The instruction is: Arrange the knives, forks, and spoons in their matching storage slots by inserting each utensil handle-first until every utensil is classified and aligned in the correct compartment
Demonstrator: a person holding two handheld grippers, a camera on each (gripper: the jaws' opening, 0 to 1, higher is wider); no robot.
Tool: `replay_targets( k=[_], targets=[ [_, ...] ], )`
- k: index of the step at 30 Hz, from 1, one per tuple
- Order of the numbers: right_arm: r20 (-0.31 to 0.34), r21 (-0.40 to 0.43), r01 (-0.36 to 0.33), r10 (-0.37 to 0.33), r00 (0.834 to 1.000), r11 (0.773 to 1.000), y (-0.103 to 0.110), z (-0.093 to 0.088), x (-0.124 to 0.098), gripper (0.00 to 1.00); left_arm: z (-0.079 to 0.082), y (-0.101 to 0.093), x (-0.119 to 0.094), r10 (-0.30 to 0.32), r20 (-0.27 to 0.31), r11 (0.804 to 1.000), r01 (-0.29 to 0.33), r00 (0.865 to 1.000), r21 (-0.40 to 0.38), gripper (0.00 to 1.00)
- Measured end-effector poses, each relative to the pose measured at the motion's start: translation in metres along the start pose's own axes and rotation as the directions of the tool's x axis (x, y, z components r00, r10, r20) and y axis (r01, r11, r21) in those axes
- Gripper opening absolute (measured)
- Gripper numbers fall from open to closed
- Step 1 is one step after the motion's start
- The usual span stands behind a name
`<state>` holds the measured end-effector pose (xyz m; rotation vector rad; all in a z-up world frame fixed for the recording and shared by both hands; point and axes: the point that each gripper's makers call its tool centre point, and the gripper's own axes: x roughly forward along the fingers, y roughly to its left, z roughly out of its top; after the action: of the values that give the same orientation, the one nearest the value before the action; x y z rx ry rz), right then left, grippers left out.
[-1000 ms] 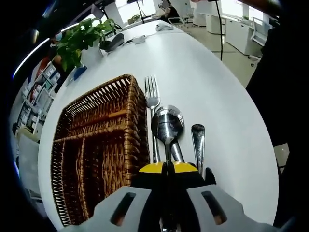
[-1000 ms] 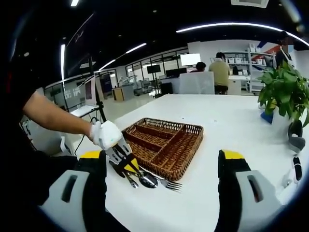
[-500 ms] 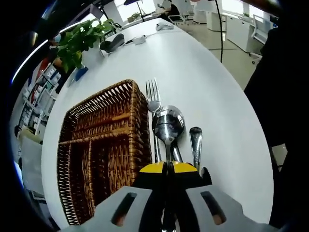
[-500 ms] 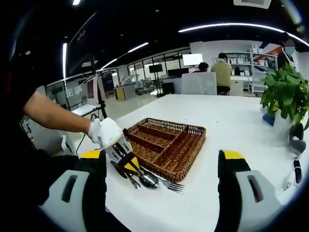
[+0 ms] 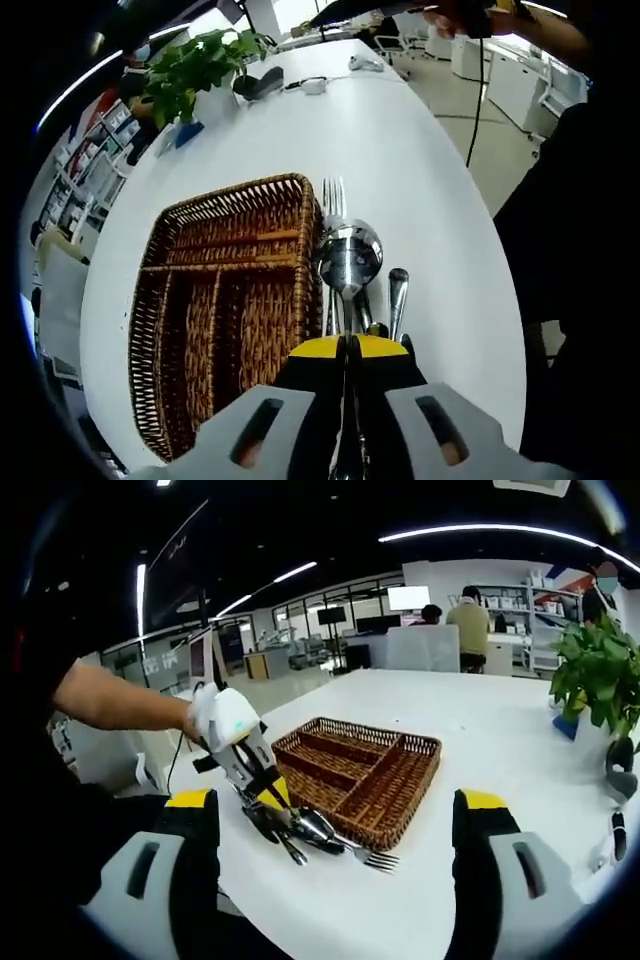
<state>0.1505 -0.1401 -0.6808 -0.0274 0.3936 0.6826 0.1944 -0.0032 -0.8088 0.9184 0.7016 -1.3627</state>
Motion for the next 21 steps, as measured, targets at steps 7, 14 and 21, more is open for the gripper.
replay_targets(
  k=[7,14,21],
  targets=[
    [-0.059,-0.034,0.017,-0.019,0.998,0.999,0.002,-0.011,0.005,1.00,-0.001,0.008,-0.018,0.016,-0.021,1.000,-0.016,1.000,0.020,0.01],
    [-0.090,-0.053,0.042,-0.047,0.995,0.998,-0.005,-0.018,0.002,0.99,0.000,0.020,-0.039,0.045,-0.038,0.998,-0.043,0.998,0.045,0.01],
    [-0.079,-0.036,0.060,-0.063,0.995,0.998,-0.012,-0.012,-0.004,0.93,0.000,0.026,-0.060,0.045,-0.067,0.996,-0.039,0.997,0.077,0.01]
  ],
)
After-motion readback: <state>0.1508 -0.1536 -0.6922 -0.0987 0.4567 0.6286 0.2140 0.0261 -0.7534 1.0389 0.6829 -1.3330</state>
